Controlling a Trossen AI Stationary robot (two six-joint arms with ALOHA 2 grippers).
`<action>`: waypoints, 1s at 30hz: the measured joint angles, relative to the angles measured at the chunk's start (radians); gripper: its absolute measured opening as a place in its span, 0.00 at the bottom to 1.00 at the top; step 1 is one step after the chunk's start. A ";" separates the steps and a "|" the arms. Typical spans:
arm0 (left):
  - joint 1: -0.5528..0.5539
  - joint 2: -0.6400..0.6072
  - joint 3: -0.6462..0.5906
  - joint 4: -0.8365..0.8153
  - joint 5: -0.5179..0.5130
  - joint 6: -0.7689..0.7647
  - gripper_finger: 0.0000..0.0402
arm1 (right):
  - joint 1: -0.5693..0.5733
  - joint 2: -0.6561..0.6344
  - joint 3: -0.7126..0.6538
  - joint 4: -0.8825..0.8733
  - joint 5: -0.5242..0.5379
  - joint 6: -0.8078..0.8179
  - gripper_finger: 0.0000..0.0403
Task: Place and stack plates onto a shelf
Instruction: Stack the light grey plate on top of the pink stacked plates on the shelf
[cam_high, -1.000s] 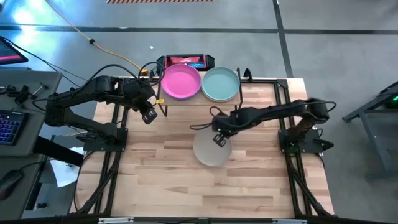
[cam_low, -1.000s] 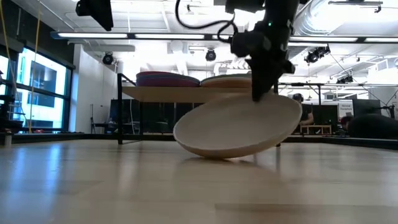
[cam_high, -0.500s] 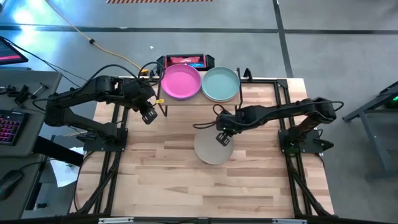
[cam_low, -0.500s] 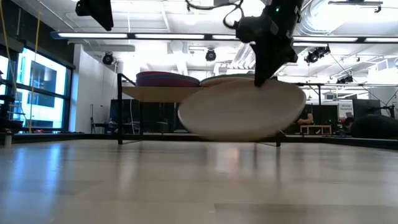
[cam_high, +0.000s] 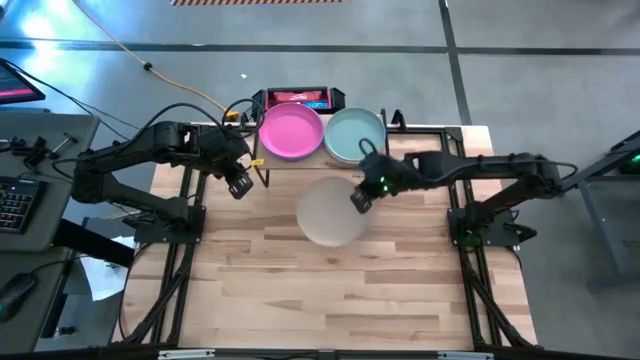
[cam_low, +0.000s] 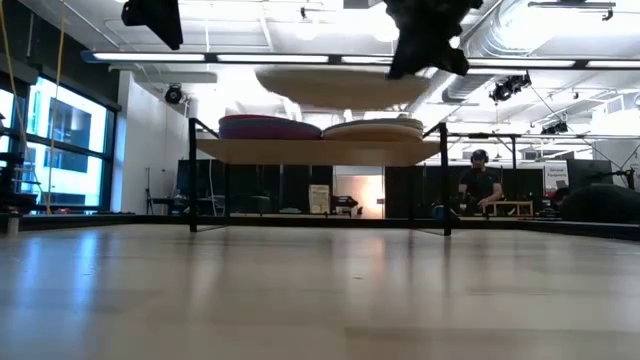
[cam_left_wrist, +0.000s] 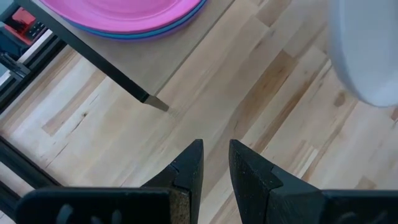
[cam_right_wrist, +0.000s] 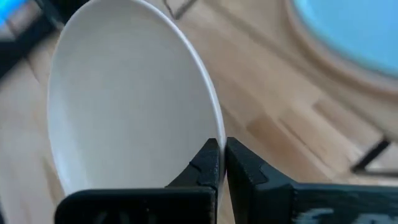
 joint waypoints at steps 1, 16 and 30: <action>0.000 0.000 0.000 0.000 -0.001 0.000 0.17 | -0.016 -0.007 0.000 0.022 -0.014 0.000 0.00; 0.000 0.004 0.000 0.028 -0.002 0.011 0.17 | -0.334 -0.027 0.000 0.379 -0.144 -0.042 0.00; 0.000 0.004 0.000 0.090 -0.063 0.102 0.17 | -0.495 0.006 0.000 0.789 -0.132 -0.016 0.00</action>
